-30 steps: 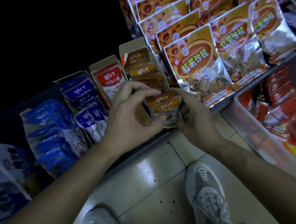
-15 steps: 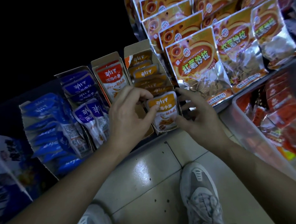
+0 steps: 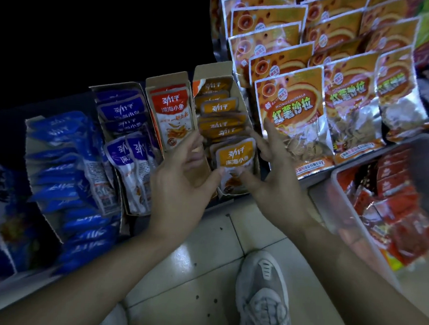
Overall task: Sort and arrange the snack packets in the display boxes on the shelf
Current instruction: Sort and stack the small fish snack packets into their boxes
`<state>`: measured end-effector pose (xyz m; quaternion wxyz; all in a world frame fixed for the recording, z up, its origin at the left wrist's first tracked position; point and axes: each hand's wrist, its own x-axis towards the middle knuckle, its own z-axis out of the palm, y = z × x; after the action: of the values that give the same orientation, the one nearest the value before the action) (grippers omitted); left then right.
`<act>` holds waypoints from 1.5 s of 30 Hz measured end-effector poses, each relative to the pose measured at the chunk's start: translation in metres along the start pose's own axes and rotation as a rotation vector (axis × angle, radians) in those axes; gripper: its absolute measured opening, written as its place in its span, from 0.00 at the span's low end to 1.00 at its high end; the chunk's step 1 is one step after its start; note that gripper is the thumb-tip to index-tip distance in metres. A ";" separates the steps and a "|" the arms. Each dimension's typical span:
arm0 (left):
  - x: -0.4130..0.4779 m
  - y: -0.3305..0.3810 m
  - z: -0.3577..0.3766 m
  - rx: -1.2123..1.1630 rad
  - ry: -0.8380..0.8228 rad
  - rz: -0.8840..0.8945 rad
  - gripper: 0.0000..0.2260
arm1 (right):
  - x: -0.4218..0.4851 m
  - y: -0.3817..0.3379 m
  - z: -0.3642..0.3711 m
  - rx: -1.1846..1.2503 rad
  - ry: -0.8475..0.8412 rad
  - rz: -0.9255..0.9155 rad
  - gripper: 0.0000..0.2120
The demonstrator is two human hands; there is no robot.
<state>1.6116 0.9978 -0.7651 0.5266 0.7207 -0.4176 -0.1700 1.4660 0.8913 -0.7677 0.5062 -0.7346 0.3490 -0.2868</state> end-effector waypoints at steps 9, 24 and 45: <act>-0.003 -0.004 0.009 0.036 0.061 0.008 0.31 | 0.002 0.000 0.000 -0.078 0.032 0.024 0.33; 0.036 -0.005 0.008 0.541 -0.113 0.268 0.36 | 0.121 -0.034 -0.036 -0.650 -0.248 -0.207 0.13; 0.032 -0.003 0.011 0.683 -0.122 0.235 0.45 | 0.111 -0.036 -0.024 -0.607 -0.167 -0.292 0.02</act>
<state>1.6242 0.9669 -0.7657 0.2454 0.7906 -0.5611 -0.0017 1.5210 0.7979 -0.7186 0.2452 -0.9149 0.2668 -0.1782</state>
